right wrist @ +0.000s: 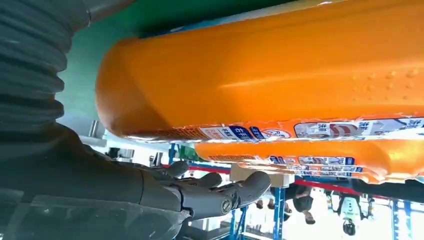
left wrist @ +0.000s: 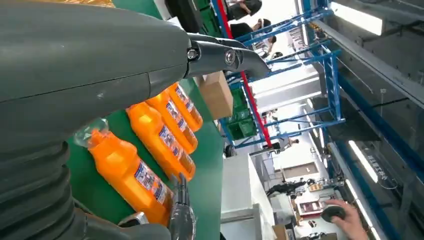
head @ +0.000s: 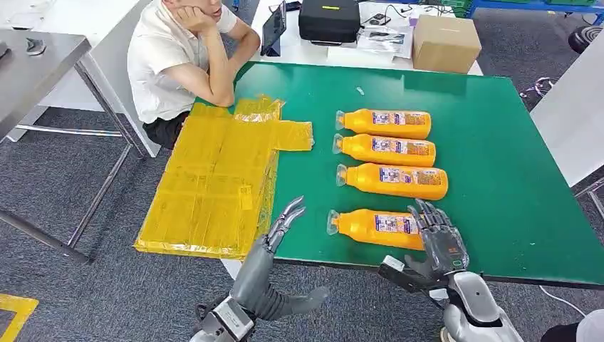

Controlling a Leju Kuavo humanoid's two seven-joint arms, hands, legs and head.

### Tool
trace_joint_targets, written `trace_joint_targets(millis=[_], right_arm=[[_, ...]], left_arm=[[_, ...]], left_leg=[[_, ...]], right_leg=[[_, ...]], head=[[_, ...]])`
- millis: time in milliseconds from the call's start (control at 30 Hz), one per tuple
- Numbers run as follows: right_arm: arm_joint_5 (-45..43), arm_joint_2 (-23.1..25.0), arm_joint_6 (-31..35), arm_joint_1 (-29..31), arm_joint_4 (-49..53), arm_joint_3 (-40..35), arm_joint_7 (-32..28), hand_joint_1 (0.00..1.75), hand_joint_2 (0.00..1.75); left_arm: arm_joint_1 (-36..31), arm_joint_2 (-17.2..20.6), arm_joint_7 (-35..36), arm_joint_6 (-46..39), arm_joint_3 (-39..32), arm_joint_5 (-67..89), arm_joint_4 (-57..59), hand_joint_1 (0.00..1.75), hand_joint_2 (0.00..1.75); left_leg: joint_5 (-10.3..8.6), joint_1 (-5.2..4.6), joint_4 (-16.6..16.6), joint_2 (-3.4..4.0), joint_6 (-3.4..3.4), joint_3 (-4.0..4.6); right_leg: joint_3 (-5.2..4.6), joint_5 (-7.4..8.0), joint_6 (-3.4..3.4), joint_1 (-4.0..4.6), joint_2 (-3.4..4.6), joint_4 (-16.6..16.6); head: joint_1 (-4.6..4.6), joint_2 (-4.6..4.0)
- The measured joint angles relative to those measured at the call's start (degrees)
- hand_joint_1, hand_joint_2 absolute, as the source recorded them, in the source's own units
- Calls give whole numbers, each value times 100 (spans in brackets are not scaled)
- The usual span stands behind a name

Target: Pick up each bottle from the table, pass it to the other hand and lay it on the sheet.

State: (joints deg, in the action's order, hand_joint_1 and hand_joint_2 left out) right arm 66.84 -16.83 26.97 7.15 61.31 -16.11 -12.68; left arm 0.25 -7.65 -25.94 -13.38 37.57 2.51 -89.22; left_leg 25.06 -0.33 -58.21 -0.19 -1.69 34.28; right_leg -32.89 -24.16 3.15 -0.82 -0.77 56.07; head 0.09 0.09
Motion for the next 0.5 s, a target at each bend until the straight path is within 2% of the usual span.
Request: trace_joint_targets(millis=[300,333,367,400,500], right_arm=[[-190,0,-127,156,-258,4,135,0,175],[-214,-11,-147,191,-328,20,166,9,175],[-236,-11,-173,235,-400,28,186,134,175],[-286,-11,-235,296,-506,46,210,171,175],[-420,-26,-669,541,-890,120,280,175,175]], left_arm=[[5,4,-2,-22,-4,0,-20,0,175],[8,4,-2,-26,-4,0,-39,0,175],[7,4,-4,-31,-4,0,-50,0,175],[7,4,-4,-35,-4,0,-59,0,175],[5,4,-4,-39,-4,0,-85,0,175]], left_leg=[[0,-1,0,0,0,-5],[0,0,0,1,0,-6],[0,-1,0,2,0,-9],[0,-1,0,4,0,-14],[14,0,0,15,-2,-51]], right_leg=[[1,0,0,-1,0,-1],[3,0,0,0,1,-1],[3,1,-1,-1,1,-1],[5,2,-2,0,3,-2],[-24,-2,-4,0,11,-12]], head=[[2,0],[0,0],[0,0],[0,0],[0,0]])
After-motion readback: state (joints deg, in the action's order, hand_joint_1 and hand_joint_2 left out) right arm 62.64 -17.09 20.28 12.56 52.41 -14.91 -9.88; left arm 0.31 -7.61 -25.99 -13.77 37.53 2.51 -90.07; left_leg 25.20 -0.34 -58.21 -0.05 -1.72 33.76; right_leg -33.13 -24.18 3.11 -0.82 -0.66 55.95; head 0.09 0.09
